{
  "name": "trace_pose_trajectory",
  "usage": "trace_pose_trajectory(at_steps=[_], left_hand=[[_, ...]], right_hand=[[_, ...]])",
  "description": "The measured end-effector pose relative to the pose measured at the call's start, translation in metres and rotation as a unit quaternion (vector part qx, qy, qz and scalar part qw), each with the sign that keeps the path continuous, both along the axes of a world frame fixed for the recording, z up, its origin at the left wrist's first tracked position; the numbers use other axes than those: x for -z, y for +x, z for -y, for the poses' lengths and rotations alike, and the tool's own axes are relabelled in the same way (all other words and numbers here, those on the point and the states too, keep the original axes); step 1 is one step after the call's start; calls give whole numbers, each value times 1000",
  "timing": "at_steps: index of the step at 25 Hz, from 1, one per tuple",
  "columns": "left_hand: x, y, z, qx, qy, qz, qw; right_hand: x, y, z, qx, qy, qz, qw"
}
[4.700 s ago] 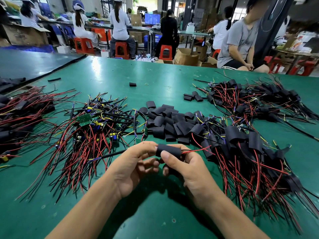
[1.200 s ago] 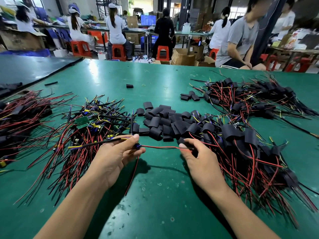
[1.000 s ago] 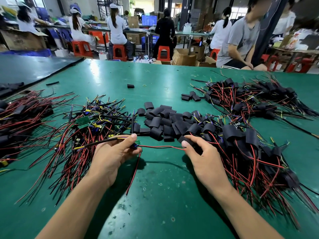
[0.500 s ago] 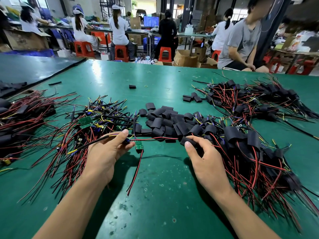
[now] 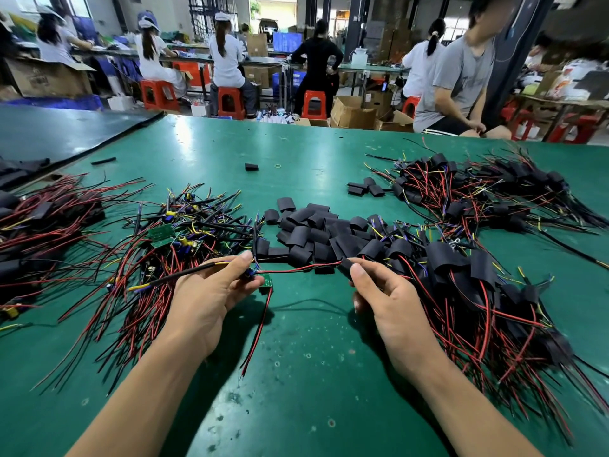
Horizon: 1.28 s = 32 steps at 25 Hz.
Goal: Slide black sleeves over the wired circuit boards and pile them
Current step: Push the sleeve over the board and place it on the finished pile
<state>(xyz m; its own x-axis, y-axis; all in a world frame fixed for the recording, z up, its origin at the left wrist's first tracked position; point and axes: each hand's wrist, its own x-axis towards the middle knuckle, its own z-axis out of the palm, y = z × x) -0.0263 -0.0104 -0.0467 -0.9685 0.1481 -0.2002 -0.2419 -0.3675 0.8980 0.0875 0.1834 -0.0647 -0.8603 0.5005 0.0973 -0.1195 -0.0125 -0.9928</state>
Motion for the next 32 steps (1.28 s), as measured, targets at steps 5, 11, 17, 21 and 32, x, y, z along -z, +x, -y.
trace_pose_trajectory(at_steps=[5,11,17,21,32], left_hand=[[-3,2,0,10,0,6,1000],[-6,8,-3,33,10,18,999],[-11,25,-15,185,103,139,967],[-12,33,-19,234,119,135,955],[-11,43,-20,259,79,31,962]], right_hand=[[-1,0,-1,1,-22,17,1000],[-1,4,-3,-11,49,15,999],[-9,-1,1,-68,-265,-44,961],[-13,1,1,-89,-317,-53,943],[-6,-3,18,-111,-292,-7,950]])
